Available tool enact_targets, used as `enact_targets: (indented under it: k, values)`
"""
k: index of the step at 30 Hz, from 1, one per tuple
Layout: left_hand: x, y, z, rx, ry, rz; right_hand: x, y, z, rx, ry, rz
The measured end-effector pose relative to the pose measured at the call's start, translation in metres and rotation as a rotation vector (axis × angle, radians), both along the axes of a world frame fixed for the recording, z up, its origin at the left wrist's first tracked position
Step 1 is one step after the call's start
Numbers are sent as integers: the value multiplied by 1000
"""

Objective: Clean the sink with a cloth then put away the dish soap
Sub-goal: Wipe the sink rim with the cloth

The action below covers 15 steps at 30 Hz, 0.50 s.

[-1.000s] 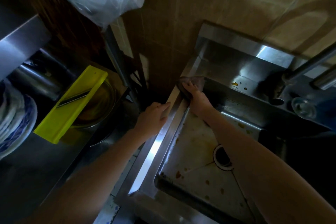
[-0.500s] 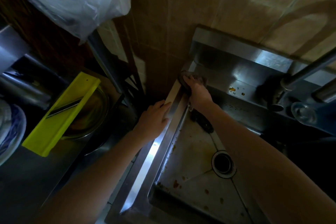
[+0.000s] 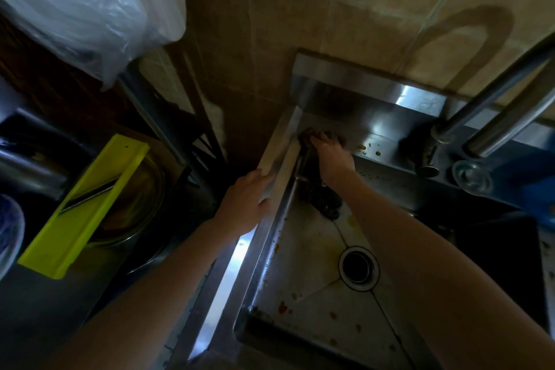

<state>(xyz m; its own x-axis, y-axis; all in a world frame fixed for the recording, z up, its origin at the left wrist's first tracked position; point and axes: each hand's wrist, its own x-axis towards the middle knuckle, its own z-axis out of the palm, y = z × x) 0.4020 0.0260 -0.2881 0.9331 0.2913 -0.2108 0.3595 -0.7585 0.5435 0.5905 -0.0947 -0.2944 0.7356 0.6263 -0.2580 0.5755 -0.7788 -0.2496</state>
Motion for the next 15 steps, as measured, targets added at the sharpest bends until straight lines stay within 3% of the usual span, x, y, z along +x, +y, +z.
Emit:
enact_targets:
  k: [15]
  values:
    - [32, -24, -3, 23, -8, -66, 29, -96, 3, -61, -98, -363]
